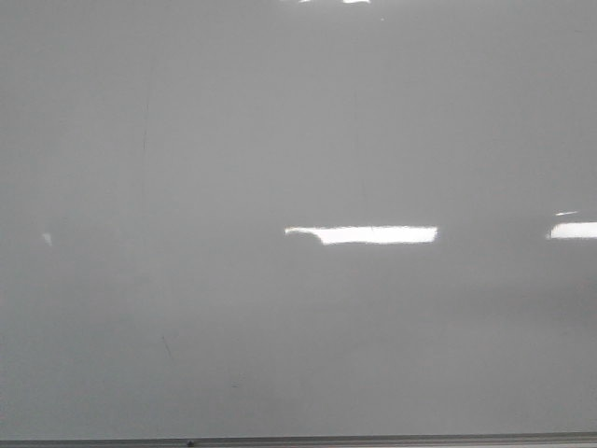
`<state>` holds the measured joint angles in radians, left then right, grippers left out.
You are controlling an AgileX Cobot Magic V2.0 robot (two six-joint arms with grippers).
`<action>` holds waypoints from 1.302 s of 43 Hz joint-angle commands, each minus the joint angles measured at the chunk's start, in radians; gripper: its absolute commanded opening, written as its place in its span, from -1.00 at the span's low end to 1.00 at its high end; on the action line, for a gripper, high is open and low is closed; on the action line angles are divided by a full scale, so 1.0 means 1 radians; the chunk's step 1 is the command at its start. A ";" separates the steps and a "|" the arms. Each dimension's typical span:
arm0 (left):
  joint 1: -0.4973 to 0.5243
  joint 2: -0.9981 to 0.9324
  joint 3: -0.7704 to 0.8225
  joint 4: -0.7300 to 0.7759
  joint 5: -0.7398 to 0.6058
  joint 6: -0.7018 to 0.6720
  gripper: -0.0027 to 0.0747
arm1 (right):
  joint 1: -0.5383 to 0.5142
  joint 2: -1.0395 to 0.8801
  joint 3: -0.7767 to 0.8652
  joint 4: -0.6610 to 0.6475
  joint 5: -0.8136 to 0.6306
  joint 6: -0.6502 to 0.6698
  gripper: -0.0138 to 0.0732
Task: Write number 8 on whiteboard
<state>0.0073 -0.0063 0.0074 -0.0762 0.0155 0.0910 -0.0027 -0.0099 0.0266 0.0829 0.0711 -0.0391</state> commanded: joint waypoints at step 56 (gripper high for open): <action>-0.003 0.451 -0.702 -0.016 0.486 -0.008 -0.99 | -0.004 0.473 -0.689 0.000 0.412 0.001 -0.84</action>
<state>0.0073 0.4054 -0.6660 -0.0795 0.5364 0.0910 -0.0027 0.4227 -0.6367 0.0846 0.5466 -0.0391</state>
